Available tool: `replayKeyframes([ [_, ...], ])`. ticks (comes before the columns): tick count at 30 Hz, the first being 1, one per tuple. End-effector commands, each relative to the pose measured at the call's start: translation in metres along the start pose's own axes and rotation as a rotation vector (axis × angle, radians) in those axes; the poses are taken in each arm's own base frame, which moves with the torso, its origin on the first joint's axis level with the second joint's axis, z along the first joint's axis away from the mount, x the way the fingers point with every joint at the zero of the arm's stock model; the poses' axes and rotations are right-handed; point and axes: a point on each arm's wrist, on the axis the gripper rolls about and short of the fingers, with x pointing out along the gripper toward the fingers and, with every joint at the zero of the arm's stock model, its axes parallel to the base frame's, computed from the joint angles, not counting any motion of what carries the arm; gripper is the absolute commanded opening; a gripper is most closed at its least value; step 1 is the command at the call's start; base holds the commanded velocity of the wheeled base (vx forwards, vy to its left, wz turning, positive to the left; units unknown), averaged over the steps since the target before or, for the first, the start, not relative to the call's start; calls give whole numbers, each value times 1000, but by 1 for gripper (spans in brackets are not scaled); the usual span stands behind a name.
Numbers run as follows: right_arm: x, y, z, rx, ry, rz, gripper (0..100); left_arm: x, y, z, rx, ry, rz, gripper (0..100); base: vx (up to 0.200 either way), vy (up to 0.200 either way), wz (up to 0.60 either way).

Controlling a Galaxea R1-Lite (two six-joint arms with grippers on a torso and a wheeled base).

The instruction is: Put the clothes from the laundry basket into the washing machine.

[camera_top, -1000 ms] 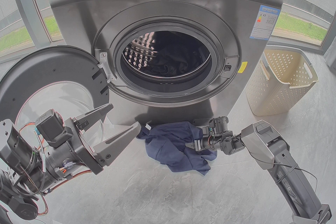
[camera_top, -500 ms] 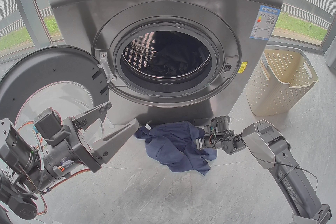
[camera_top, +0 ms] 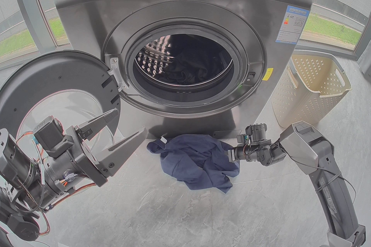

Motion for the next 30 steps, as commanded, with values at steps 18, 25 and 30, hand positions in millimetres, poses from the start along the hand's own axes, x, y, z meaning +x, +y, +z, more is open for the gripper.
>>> replayKeyframes([
  [18, -38, -3, 8, -25, -63, 28, 0, 1, 0, -2, -3, 7, -4, 100, 0, 0, 0],
  [25, -20, 9, 24, -68, -122, 57, 100, 1, 0, -5, -7, 23, -1, 100, 0, 0, 0],
  [30, -9, 12, 26, -63, -79, 69, 100, 2, 1, -6, -9, 27, 1, 100, 0, 0, 0],
])
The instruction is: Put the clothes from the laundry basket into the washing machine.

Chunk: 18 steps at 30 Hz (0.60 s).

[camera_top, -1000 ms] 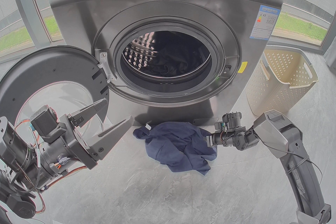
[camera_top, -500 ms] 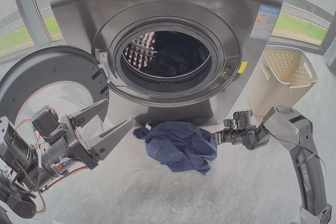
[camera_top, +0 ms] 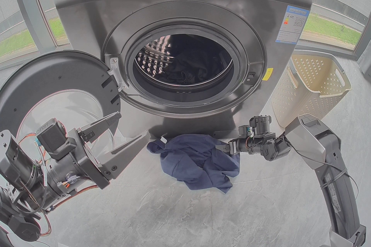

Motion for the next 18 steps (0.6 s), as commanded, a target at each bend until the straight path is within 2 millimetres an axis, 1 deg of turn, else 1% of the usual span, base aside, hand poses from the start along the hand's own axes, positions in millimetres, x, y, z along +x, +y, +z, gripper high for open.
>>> replayKeyframes([
  [1, 22, 4, -1, -10, 25, 21, 100, 1, 1, -3, -14, 12, 4, 100, 0, 0, 0],
  [4, 37, -1, -5, -20, 30, 23, 100, 1, 2, -4, -20, 17, 9, 100, 0, 0, 0],
  [5, 43, -3, -10, -23, 40, 23, 100, 1, 2, -4, -19, 17, 10, 100, 0, 0, 0],
  [7, 49, -3, -27, -20, 97, 28, 100, 1, 3, -4, -21, 17, 10, 100, 0, 0, 0],
  [13, 52, -1, -39, -9, 147, 23, 100, 2, 4, -6, -37, 27, 15, 100, 0, 0, 0],
  [18, 50, -7, -38, -8, 136, -13, 100, 2, 4, -8, -38, 35, 16, 100, 0, 0, 0],
])
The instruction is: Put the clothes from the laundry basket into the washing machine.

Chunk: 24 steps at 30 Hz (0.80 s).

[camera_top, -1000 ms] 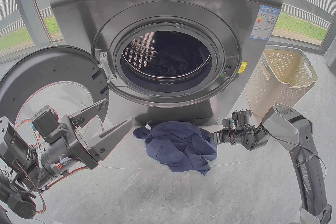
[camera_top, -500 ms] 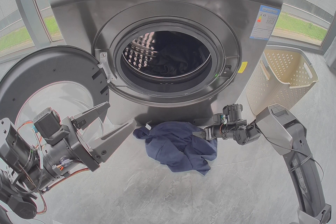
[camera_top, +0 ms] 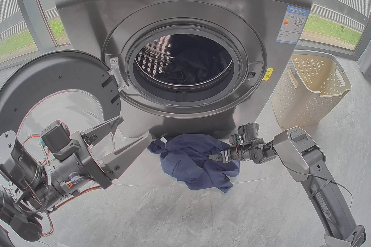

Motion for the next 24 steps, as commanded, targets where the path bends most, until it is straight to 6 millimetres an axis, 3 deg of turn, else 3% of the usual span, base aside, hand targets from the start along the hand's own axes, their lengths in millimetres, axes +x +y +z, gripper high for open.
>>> replayKeyframes([
  [1, 3, -7, -11, 12, 15, -22, 100, 1, 1, -2, -2, 9, 2, 100, 0, 0, 0],
  [5, 0, -17, -11, 24, 12, -41, 100, 1, 1, -2, -4, 8, 1, 100, 0, 0, 0],
  [21, -1, -16, -12, 35, 24, -36, 100, 1, 0, -2, -3, 7, -2, 100, 0, 0, 0],
  [22, -1, -16, -12, 35, 24, -35, 0, 1, 0, -1, -2, 6, -3, 100, 0, 0, 0],
  [24, -1, -16, -12, 35, 24, -35, 0, 1, 0, -1, -1, 2, -2, 100, 0, 0, 0],
])
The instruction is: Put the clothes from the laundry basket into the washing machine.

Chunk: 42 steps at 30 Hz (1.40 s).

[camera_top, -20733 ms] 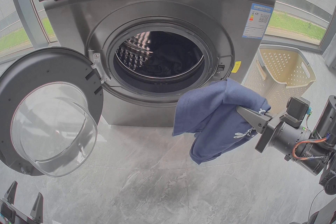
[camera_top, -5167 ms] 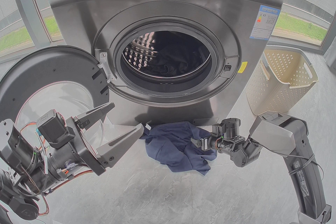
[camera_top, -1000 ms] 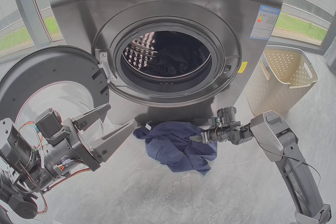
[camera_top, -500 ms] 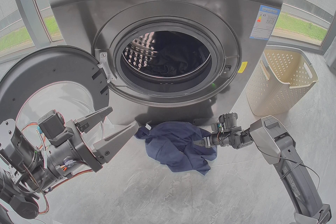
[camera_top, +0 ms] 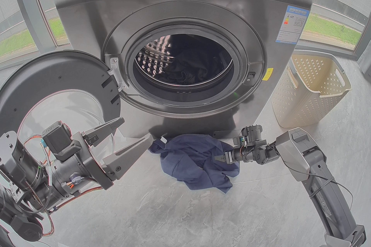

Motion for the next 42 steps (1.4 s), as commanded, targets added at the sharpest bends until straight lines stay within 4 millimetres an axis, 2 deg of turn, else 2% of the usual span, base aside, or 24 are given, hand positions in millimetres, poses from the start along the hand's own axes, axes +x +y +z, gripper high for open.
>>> replayKeyframes([
  [1, 0, 0, 0, 0, 1, 1, 0, 0, 0, 1, 1, -4, -1, 100, 0, 0, 0],
  [20, -2, -3, 1, 10, -2, -2, 0, -1, 0, 5, 4, -24, -1, 100, 0, 0, 0],
  [21, -11, -1, 19, 23, -37, -1, 0, -1, 0, 6, 5, -26, 0, 100, 0, 0, 0],
  [22, -17, 1, 27, 33, -48, 2, 0, -1, 0, 6, 5, -26, 0, 100, 0, 0, 0],
  [25, -38, 15, 42, 70, -40, 46, 0, 0, -1, 6, 4, -26, -3, 100, 0, 0, 0],
  [29, -52, 27, 48, 93, -33, 69, 0, 0, -1, 6, 4, -26, -4, 100, 0, 0, 0],
  [36, -62, 29, 52, 123, -86, 73, 0, -1, -2, 6, 3, -30, -7, 100, 0, 0, 0],
  [38, -74, 31, 58, 188, -118, 96, 0, -1, -2, 7, 4, -32, -5, 100, 0, 0, 0],
  [42, -72, 27, 58, 176, -158, 88, 0, -1, -2, 6, 4, -28, -8, 100, 0, 0, 0],
])
